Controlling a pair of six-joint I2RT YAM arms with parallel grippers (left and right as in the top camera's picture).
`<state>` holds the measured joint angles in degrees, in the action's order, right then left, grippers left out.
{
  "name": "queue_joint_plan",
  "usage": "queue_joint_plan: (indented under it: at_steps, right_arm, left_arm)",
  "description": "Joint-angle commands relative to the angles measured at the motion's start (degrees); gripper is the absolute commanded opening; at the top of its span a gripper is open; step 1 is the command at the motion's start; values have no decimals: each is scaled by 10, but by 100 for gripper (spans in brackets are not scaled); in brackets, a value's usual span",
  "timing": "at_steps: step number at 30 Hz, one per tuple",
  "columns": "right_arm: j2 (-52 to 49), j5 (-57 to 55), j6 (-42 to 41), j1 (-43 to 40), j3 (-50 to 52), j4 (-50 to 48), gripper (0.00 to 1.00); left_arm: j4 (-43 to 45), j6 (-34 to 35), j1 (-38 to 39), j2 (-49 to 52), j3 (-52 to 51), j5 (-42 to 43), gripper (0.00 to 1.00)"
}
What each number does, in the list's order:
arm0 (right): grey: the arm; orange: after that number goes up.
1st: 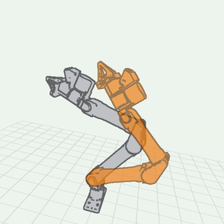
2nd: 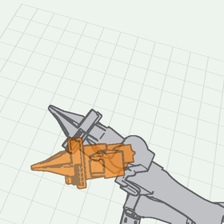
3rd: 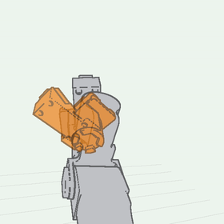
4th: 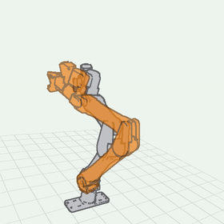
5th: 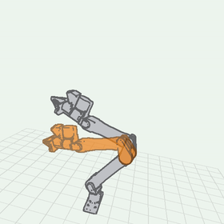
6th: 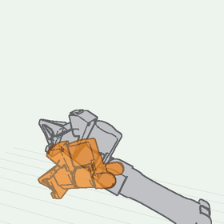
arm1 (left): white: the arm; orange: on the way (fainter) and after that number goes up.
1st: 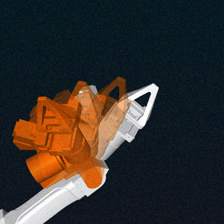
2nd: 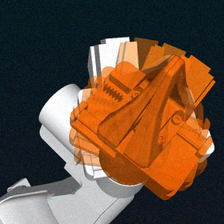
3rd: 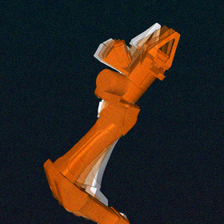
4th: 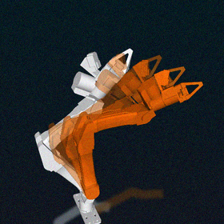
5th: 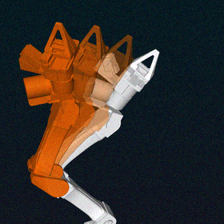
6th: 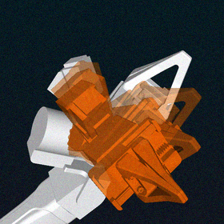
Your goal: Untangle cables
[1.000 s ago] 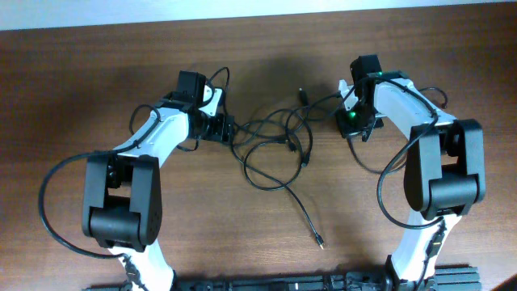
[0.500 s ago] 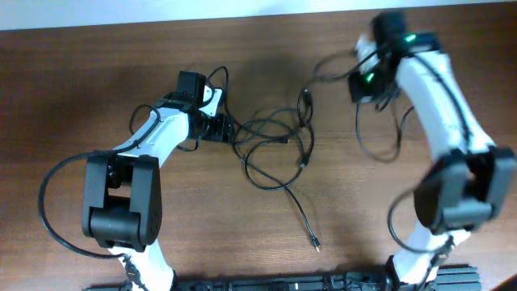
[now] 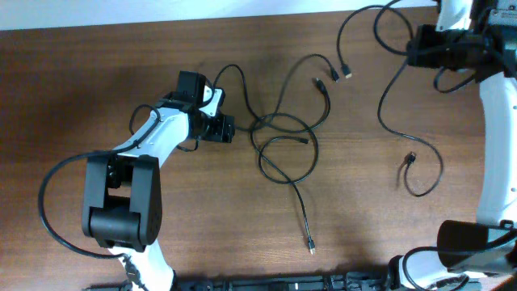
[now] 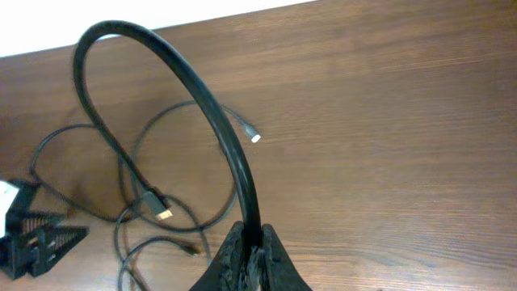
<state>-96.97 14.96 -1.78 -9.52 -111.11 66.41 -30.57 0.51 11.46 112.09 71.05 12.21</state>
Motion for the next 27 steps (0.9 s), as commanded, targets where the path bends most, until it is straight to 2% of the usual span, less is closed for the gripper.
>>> queue_joint_plan:
  at_steps: [1, 5, 9, 17, 18, 19, 20, 22, 27]
  right_arm:
    - [-1, -96, -7, -39, -1, -31, 4]
    - [-1, -173, -10, -97, -2, -58, 4]
    - [-1, -299, -69, -146, -2, -57, 4]
    - [-17, -307, -97, -180, 16, -37, 4]
    - [-23, -307, -97, -180, 16, -31, 7]
    - [-26, -307, -97, -180, 16, -29, 18]
    - [-30, -305, -97, -180, 16, -26, 40]
    - [-35, -267, -97, -179, 16, -22, 60]
    - [-37, -142, -96, -179, 16, -5, 66]
  left_arm:
    - [-2, 2, 2, 5, 2, 5, 84]
    - [-2, 2, 2, 5, 2, 5, 84]
    - [-1, 2, 2, 5, 2, 4, 84]
    - [-4, 2, 2, 5, 2, 5, 84]
    - [-6, 2, 2, 5, 2, 5, 84]
    - [-7, 2, 2, 5, 2, 4, 84]
    - [-7, 2, 2, 5, 2, 4, 84]
    - [-7, 2, 2, 5, 2, 4, 84]
    - [-7, 2, 2, 5, 2, 4, 84]
